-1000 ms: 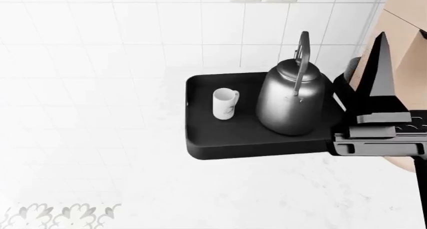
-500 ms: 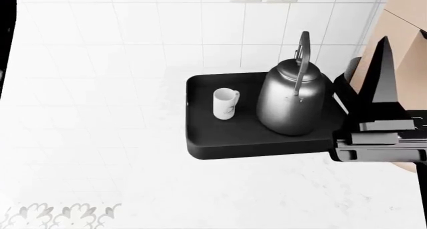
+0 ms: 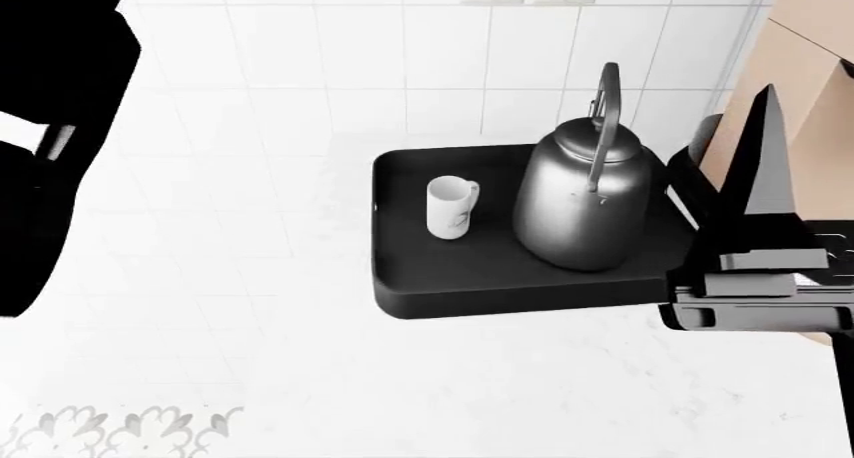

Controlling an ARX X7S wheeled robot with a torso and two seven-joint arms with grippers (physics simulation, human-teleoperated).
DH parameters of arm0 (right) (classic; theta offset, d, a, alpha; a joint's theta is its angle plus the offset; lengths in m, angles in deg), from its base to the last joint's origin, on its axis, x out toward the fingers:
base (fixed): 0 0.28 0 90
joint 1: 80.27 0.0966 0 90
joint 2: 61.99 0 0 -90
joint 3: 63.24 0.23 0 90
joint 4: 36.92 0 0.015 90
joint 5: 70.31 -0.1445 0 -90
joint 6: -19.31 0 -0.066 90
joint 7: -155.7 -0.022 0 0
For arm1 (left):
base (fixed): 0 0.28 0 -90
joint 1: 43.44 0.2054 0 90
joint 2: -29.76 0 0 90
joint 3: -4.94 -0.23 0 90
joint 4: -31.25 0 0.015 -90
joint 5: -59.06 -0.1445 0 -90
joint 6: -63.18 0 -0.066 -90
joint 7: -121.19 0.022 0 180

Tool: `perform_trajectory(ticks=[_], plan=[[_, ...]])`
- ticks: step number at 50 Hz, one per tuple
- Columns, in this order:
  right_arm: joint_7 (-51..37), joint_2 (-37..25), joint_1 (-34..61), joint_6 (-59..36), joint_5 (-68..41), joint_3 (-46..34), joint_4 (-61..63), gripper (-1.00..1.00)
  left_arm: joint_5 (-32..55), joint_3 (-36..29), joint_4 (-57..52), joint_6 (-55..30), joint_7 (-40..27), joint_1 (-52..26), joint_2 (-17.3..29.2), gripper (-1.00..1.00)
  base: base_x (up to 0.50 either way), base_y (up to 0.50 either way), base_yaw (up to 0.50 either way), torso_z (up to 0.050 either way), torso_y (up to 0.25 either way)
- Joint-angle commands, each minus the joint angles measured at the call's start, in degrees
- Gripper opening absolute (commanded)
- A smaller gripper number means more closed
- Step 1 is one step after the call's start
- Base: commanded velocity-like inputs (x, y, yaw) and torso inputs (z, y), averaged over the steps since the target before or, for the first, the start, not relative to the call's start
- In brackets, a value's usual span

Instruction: Pick the kettle from the counter and place it on the tray. Then pick the mug from the cabinet and place it on the tray. Then close the cabinet doors.

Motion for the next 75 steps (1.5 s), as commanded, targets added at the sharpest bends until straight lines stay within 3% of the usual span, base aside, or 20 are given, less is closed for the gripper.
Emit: perform_trajectory(ticks=[1,19,26,34,42,54,63,75], plan=[[0.0,-0.3,0.8,0.1,0.2,-1.1,0.4,1.0,12.7,-11.3,4.8,-36.7,3.9,7.5,-2.0,1.0,0.0,0.0,0.0,0.0,0.0],[0.0,-0.6,0.8,0.1,0.2,-1.5,0.4,1.0,11.5,-15.8,1.9,-37.9,3.2,8.9,-0.4,1.0,0.01,0.0,0.0,0.0,0.0],[0.0,0.3,0.8,-0.7,-1.3,0.7,0.4,1.0,20.0,-3.3,-11.4,-36.0,-4.3,5.1,7.8,1.0,0.0,0.0,0.0,0.0,0.0],[0.0,1.4,0.8,-3.1,-5.9,7.0,0.4,1.0,36.9,14.9,-39.8,-35.0,-20.4,6.2,22.2,1.0,0.0,0.0,0.0,0.0,0.0],[0.5,1.9,0.8,-5.5,-9.9,12.5,0.4,1.0,47.6,26.6,-71.0,-28.3,-36.4,20.0,37.7,1.0,0.0,0.0,0.0,0.0,0.0],[2.5,0.7,0.8,-5.1,-11.9,15.9,0.4,1.0,51.4,39.3,-92.8,-15.9,-42.7,40.3,52.7,1.0,0.0,-0.22,0.0,0.0,0.0],[4.8,-2.1,0.8,-6.2,-13.0,18.0,0.4,1.0,48.2,44.6,-96.7,-10.4,-42.6,53.2,57.5,1.0,0.0,-0.5,0.0,0.0,0.0],[7.2,-4.8,0.8,-7.5,-14.0,20.2,0.4,1.0,48.5,46.8,-98.0,-8.3,-43.3,56.6,59.2,1.0,0.0,-0.5,0.0,0.0,0.0]])
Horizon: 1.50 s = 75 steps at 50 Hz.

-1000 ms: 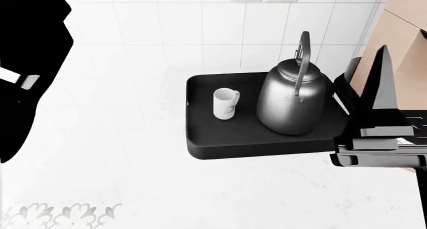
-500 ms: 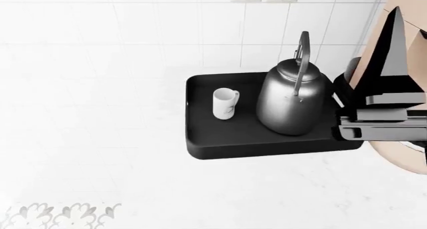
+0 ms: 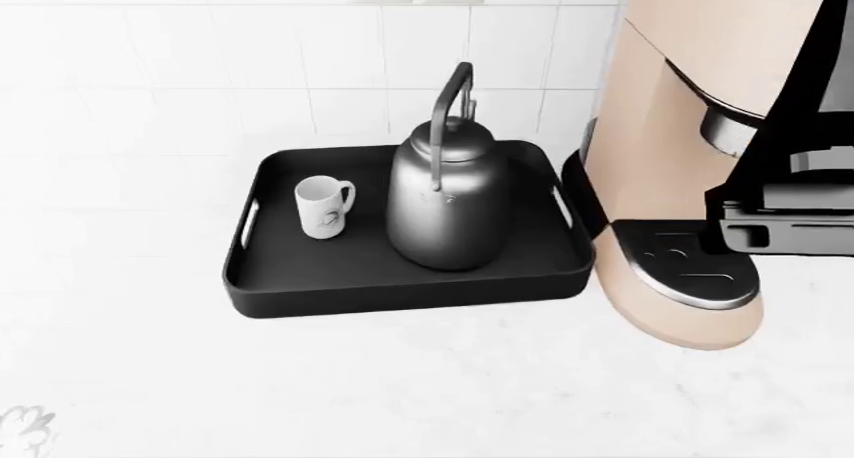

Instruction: Pick the kettle from the counter and place it on the tray. Then pick the mug from the cabinet and place it on the tray. Then close the cabinet doors.

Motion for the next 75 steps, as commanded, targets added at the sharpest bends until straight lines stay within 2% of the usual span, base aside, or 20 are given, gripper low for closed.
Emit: perform_trajectory(ticks=[1,19,44,65,71,75], plan=[[2.2,-2.5,0.0,-1.1,-1.1,2.2,0.0,1.0,0.4,3.6,-4.2,3.0,-1.6,6.3,3.5,1.0,0.0,-0.5,0.0,0.0,0.0],[3.3,-3.6,0.0,-1.7,-1.6,3.2,0.0,1.0,-0.1,4.4,-4.7,3.8,-1.6,9.7,4.1,1.0,0.0,-0.5,0.0,0.0,0.0],[3.1,-4.2,0.0,-1.0,-0.4,1.7,0.0,1.0,-0.3,4.3,-5.1,4.0,-1.3,10.7,3.7,1.0,0.0,-0.5,0.0,0.0,0.0],[4.8,-6.0,0.0,-2.1,-1.9,3.9,0.0,1.0,-0.6,4.2,-5.1,4.2,-1.3,11.5,3.4,1.0,0.0,-0.5,0.0,0.0,0.0],[5.5,-6.7,0.0,-3.0,-3.1,5.6,0.0,1.0,-0.9,4.3,-5.1,4.3,-1.2,12.0,3.4,1.0,0.0,-0.5,0.0,0.0,0.0],[5.7,-8.8,0.0,-8.0,-6.9,12.0,0.0,1.0,-1.0,4.5,-5.2,4.5,-1.1,12.4,3.5,1.0,0.0,-0.12,0.0,0.0,0.0]])
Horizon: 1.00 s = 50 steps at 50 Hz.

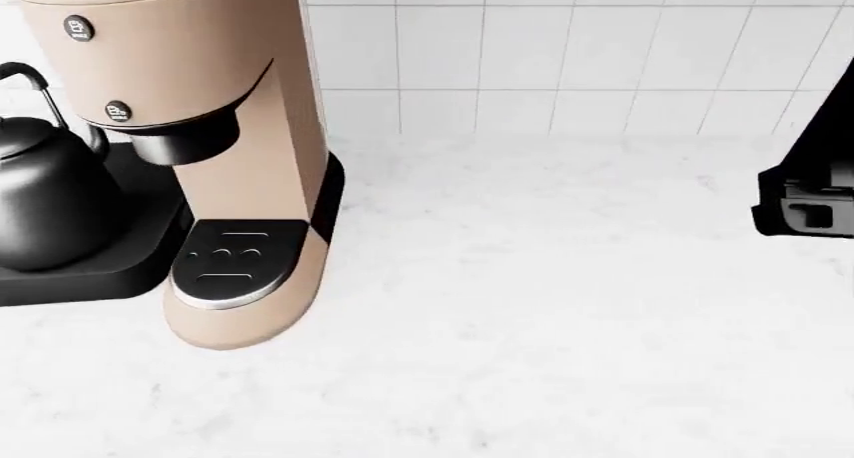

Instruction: Pick the kettle from the counter and place it on the tray. Then pick the mug from the cabinet and place it on the tray. Then close the cabinet doors.

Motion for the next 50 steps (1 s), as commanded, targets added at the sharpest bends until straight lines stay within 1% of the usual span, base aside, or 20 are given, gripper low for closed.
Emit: perform_trajectory(ticks=[1,3,7,9,12,15,19,22,27,30,34,43,47,50], plan=[[1.2,-3.3,0.1,-6.2,-5.9,9.2,0.0,1.0,-0.3,0.3,-0.1,0.3,0.0,0.8,0.1,1.0,0.0,0.0,0.0,0.0,0.0],[2.1,-4.4,0.0,-9.7,-10.7,15.1,0.0,1.0,-0.3,0.3,-0.1,0.3,0.1,0.8,0.1,1.0,0.0,0.0,0.0,0.0,0.0],[1.6,-5.5,-0.1,-19.9,-24.2,31.2,0.0,1.0,-0.7,0.2,-0.1,0.4,0.4,1.4,0.0,1.0,0.0,0.0,0.0,0.0,0.0],[0.8,-6.0,-0.4,-22.4,-30.2,35.8,0.0,1.0,-0.7,0.3,-0.2,0.5,0.6,1.7,0.0,1.0,0.0,0.0,0.0,0.0,0.0],[1.4,-6.8,-0.4,-25.1,-36.1,43.0,-1.8,1.0,-0.9,0.4,-0.3,0.9,1.2,2.7,0.1,1.0,0.0,0.0,0.0,0.0,0.0],[-0.3,-4.7,-0.3,-34.6,-40.5,51.7,-6.0,1.0,-1.3,0.5,-0.3,1.2,1.7,3.6,0.1,1.0,0.0,0.0,0.0,0.0,0.0],[-1.3,-1.4,-0.6,-42.9,-44.1,58.9,-10.1,1.0,-1.6,0.3,-0.3,2.0,2.4,4.4,0.5,1.0,0.0,0.0,0.0,0.0,0.0],[-0.5,1.1,-0.6,-47.9,-44.6,62.8,-12.2,1.0,-1.7,0.4,-0.6,2.6,2.7,5.1,0.9,1.0,0.0,0.0,0.0,0.0,0.0],[4.4,2.4,-1.2,-48.4,-43.3,67.9,-16.7,1.0,-2.0,-0.3,-0.7,3.4,3.1,5.5,1.5,1.0,0.0,0.0,0.0,0.0,0.0],[7.3,3.9,-0.8,-50.4,-41.9,70.7,-19.1,1.0,-2.2,-0.8,-0.7,4.0,3.2,5.5,1.8,1.0,0.0,0.0,0.0,0.0,0.0],[9.9,7.7,-0.3,-56.7,-40.8,76.1,-22.8,1.0,-2.4,-1.4,-0.7,5.0,3.2,5.7,2.6,1.0,0.0,0.0,0.0,0.0,0.0],[14.7,18.4,-0.2,-68.7,-35.9,87.6,-30.1,1.0,-3.5,-2.9,-0.7,8.6,3.6,7.0,4.9,1.0,0.0,0.0,0.0,0.0,0.0],[18.3,25.5,-0.1,-74.4,-30.9,93.8,-34.0,1.0,-3.9,-3.0,-0.7,9.9,3.7,7.8,5.7,1.0,0.0,0.0,0.0,0.0,0.0],[23.0,31.1,-0.1,-77.0,-25.1,97.5,-35.3,1.0,-4.5,-3.1,-0.6,11.8,3.8,8.8,6.9,1.0,0.0,0.0,0.0,0.007,0.0]])
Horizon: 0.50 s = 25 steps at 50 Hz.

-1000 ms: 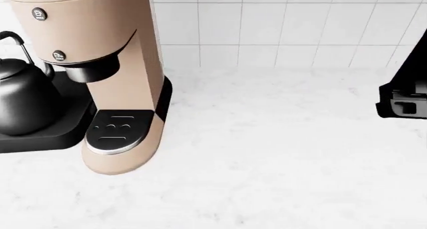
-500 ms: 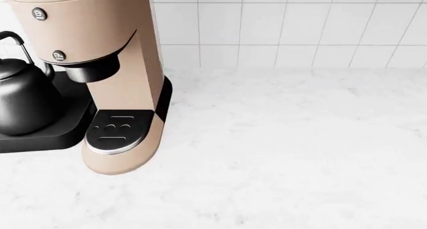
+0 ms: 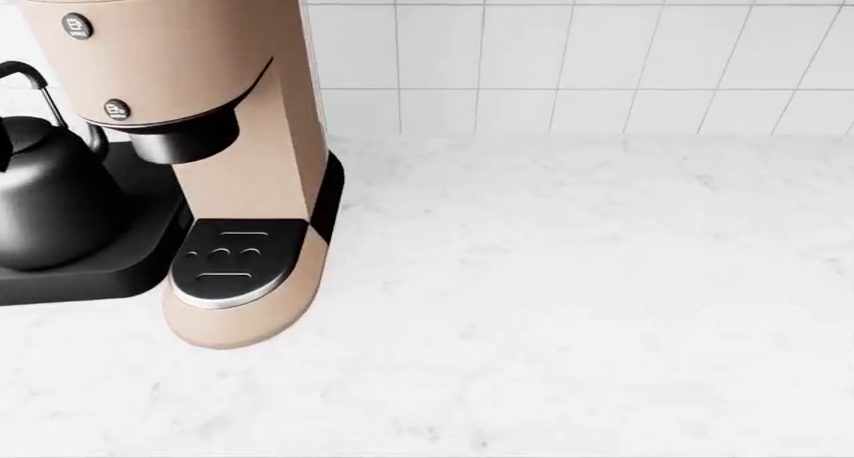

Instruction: Pick the kettle from the counter and place it on the tray. Then pick the mug from the cabinet and place it on the tray. Then close the cabinet doors.

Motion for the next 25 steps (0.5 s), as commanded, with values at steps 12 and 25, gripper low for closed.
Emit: perform_trajectory(ticks=[12,25], plan=[[22.3,23.1,-1.6,-3.6,22.1,16.9,-22.0,1.0,-5.2,-5.6,-0.1,12.2,0.6,4.9,7.7,1.0,0.0,0.0,0.0,0.005,0.002],[30.8,26.7,-2.8,4.2,30.6,14.6,-27.8,1.0,-7.5,-10.7,0.1,16.5,0.6,4.2,10.3,1.0,0.0,0.0,0.0,0.0,0.0]])
